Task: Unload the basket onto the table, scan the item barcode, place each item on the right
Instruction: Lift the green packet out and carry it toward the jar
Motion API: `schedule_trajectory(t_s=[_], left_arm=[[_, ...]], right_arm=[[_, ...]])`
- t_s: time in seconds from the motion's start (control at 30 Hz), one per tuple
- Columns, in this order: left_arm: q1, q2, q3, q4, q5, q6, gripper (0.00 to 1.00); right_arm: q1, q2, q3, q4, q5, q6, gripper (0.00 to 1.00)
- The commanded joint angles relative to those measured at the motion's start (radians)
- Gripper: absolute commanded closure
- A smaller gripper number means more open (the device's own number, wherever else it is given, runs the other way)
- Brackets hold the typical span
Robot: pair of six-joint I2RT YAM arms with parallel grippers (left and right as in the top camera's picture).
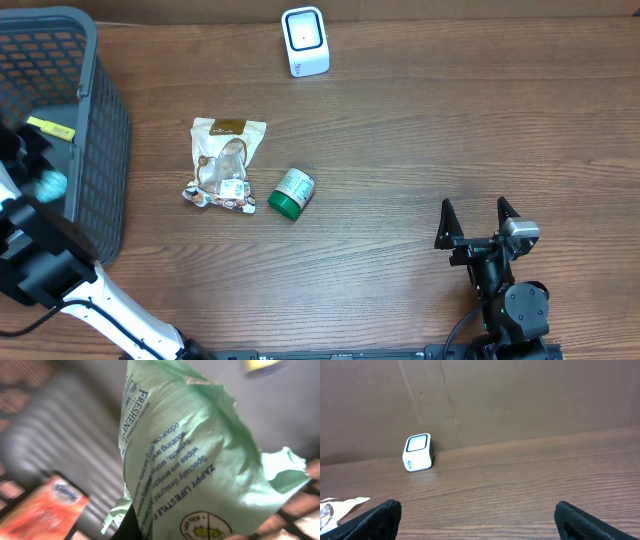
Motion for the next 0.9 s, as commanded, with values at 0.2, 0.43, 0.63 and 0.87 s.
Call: schedule_trajectory(t_s=[0.2,0.43,0.63,0.87], left_arm=[[-0.122,-0.147,0.473,-0.177,0.046,0.015,0.96],[-0.326,-0.293,0.509,-0.217,0.075,0.057,0.96],[-0.577,-0.307,0.482,-0.217,0.093,0.069,0.92],[-0.790,-0.283,0.268,-0.216,0.061,0.060,0.96]], right_arm=[[0.000,-0.001,-0.010,0.005,0.014,0.005,0.00],[0.000,-0.001,-0.010,0.005,0.014,0.005,0.00],[0.000,-0.001,-0.010,0.005,0.014,0.005,0.00],[0.000,0.000,-0.010,0.005,0.014,0.005,0.00]])
